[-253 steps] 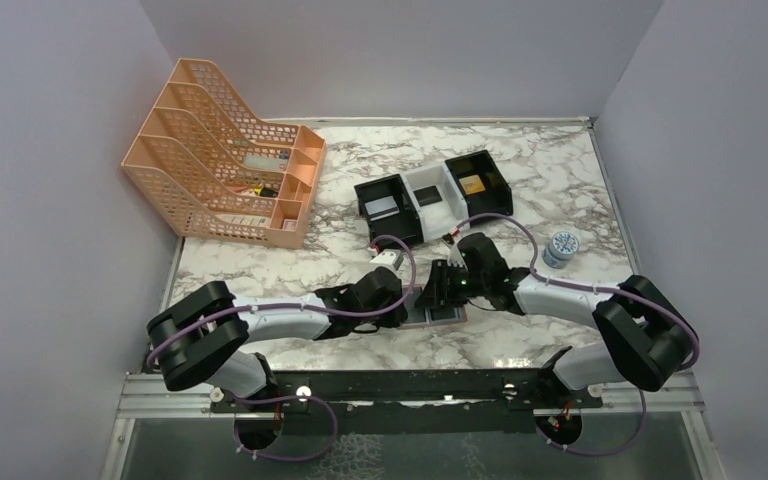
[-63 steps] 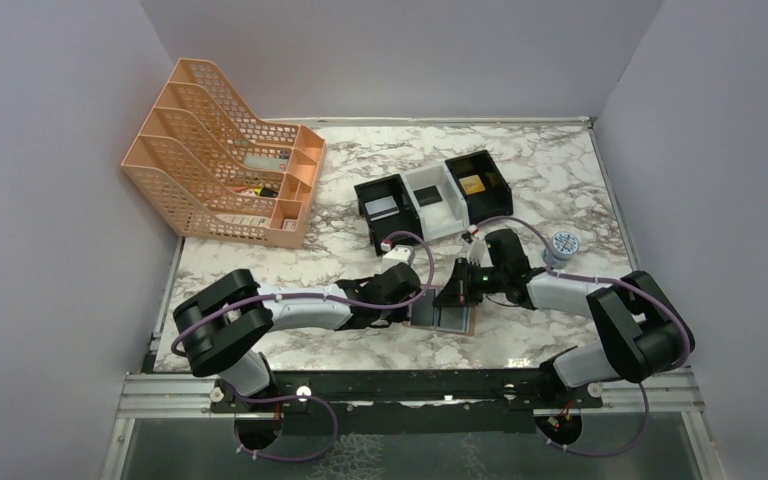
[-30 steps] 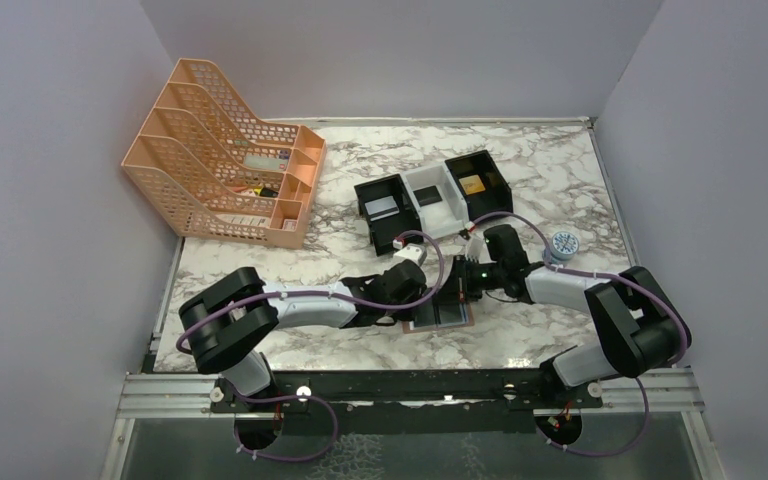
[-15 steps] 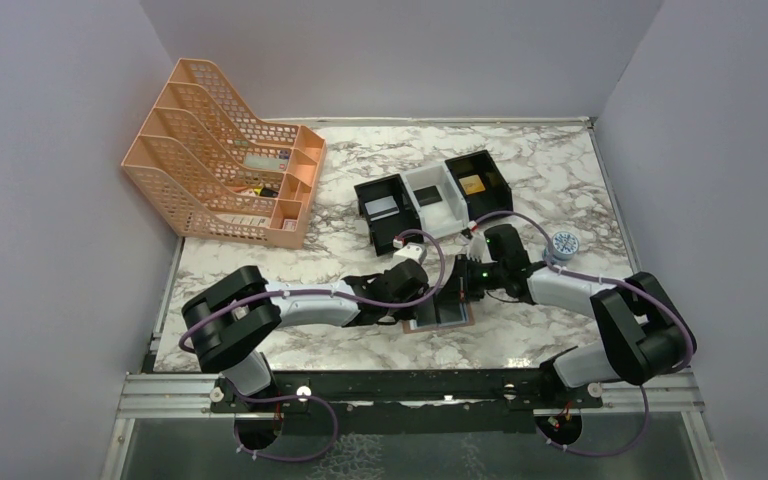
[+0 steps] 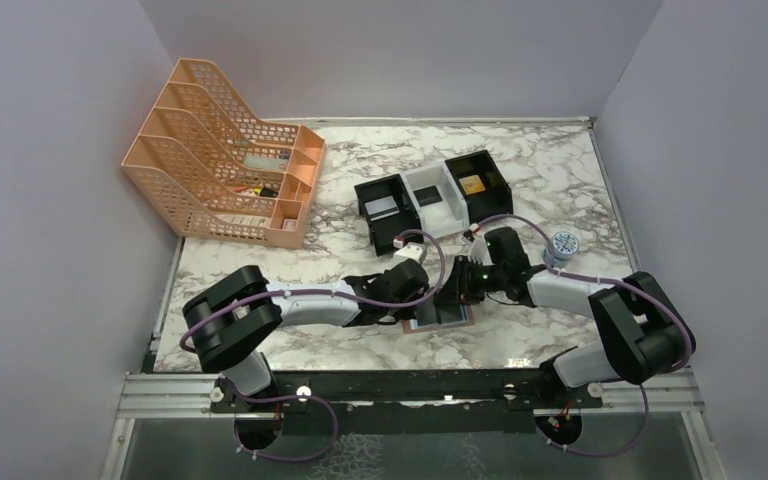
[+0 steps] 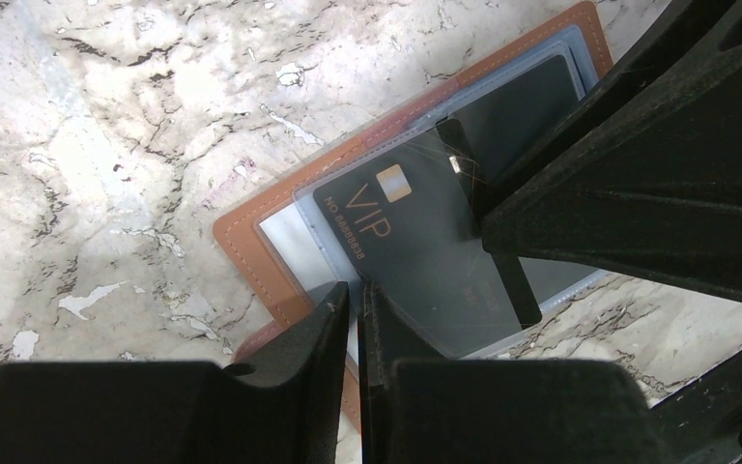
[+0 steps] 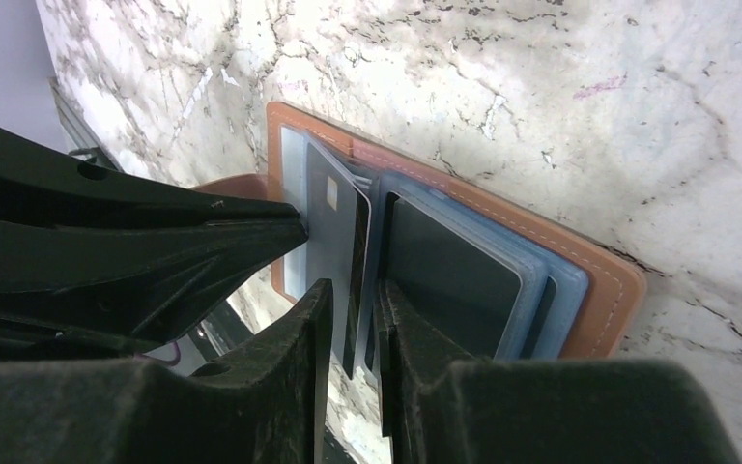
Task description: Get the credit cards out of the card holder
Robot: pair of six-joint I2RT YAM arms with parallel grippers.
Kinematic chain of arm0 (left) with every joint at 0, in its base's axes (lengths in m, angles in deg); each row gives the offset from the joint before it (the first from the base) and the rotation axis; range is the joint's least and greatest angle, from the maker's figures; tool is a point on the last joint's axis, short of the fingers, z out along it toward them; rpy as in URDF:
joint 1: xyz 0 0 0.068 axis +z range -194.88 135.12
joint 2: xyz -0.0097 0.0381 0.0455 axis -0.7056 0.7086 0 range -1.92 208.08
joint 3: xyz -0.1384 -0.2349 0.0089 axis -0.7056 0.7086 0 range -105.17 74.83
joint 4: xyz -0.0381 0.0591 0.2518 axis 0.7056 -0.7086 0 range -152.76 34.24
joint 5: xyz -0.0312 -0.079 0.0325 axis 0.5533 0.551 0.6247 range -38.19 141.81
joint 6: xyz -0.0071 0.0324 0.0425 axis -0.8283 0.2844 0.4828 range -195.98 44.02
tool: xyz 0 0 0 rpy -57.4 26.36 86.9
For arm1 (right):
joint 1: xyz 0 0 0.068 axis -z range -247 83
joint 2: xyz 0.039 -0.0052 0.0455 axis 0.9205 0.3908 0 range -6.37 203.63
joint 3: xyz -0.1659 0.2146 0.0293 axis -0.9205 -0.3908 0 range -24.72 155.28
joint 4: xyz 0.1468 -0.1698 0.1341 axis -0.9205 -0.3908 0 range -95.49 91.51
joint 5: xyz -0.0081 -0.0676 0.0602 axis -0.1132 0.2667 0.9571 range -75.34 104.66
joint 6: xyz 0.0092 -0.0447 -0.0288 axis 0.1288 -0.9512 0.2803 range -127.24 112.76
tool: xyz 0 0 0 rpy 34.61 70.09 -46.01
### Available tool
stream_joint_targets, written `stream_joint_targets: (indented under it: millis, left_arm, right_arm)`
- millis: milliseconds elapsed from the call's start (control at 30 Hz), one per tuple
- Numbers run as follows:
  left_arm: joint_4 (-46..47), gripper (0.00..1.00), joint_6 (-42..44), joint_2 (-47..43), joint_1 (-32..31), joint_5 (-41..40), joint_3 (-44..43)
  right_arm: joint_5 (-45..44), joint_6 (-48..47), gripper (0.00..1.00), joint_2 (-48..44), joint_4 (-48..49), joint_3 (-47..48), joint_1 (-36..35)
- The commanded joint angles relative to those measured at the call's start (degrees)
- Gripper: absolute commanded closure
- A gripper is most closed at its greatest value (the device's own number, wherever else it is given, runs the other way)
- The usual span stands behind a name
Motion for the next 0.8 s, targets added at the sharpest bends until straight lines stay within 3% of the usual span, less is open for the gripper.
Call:
stream_joint_targets:
  millis: [0, 100, 333, 433, 633, 767]
  left_arm:
    - [-3.2, 0.88, 0.7, 2.9, -0.3, -0.1, 0.2]
    - [-3.2, 0.89, 0.7, 3.0, -0.3, 0.1, 0.1]
    - [-5.4, 0.9, 0.4, 2.3, -0.3, -2.0, 0.3]
    - [-8.1, 0.9, 0.7, 1.0, -0.3, -6.0, 0.6]
    - [-9.1, 0.9, 0.8, -0.7, -0.3, -7.7, 0.7]
    - [-9.0, 0.9, -0.4, -3.0, -0.3, -8.5, 1.4]
  right_arm:
    - [0.3, -0.3, 0.77, 1.7, 2.8, -1.7, 0.1]
    - [4.1, 0.6, 0.8, 2.3, 5.9, -2.8, 0.1]
    - [3.4, 0.5, 0.99, -0.5, 5.2, -2.8, 0.1]
    - [3.0, 1.0, 0.99, -3.0, 5.1, -3.3, 0.1]
    - [6.2, 1.0, 0.99, -3.1, 4.8, -3.1, 0.1]
    - [3.7, 1.5, 0.98, -2.9, 4.1, -3.5, 0.1]
